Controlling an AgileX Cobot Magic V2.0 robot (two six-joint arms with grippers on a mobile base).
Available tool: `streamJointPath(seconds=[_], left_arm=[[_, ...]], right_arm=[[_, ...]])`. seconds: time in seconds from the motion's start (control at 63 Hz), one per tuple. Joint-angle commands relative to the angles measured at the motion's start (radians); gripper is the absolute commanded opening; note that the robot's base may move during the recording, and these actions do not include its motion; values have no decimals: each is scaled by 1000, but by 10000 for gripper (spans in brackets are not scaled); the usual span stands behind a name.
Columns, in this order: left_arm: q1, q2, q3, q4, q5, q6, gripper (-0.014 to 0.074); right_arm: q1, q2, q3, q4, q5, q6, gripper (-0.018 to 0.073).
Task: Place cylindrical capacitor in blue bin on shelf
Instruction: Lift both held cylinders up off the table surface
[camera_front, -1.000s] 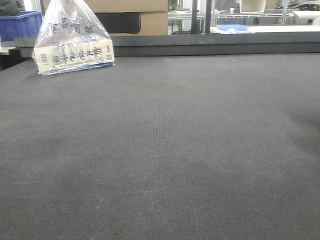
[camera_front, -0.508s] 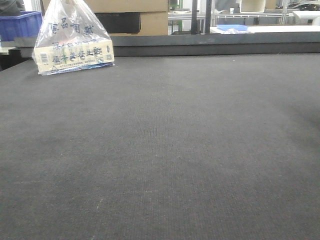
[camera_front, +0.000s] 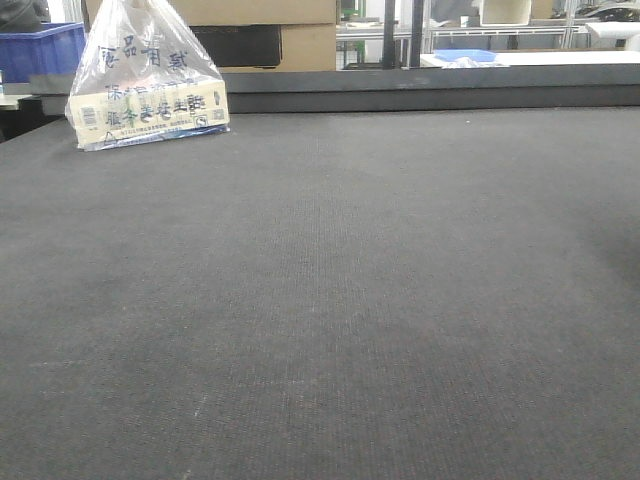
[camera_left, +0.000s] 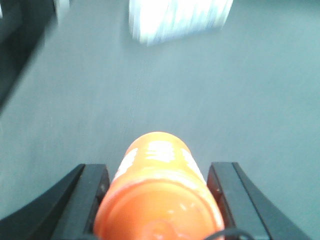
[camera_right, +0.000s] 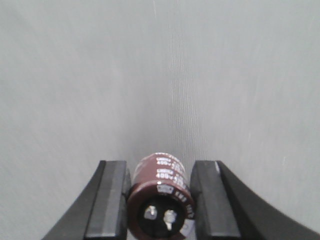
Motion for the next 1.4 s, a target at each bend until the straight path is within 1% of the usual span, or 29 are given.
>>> streamJointPath(seconds=[0.0,0.063,0.143,0.222,0.317,0.397,0.476,0.603,0.778,1.381], left_arm=[[6,-113,68,-27,-76,11,-108],[6,-190,111,-27,-103,11,-108],[6,-279,148,-25,-120,11,-108],[6,-356,155,-23,-120,11,-110],[6,-433,155,-10,-134,13,-111],[6,-479,155,-10,-144,13,-111],[6,-515,155,-10,-147,13,-111],[6,-531,155,-10,-147,13,-111],[6,-531,155,-10,-147,13,-111],[6,-531,155,-10,-147,13,-111]], right_arm=[[-4,-68,46,0,-104,2,-165],[-4,-114,72,0,-137,2,-165],[-4,-172,82,-5,-146,2,-165],[-4,-230,82,-7,-148,2,-165],[-4,-312,82,-47,-160,2,-165],[-4,-369,82,-77,-160,2,-165],[-4,-426,82,-79,-161,2,-165],[-4,-489,82,-79,-169,2,-165],[-4,-545,80,-79,-215,2,-165],[-4,-549,80,-77,-213,2,-165]])
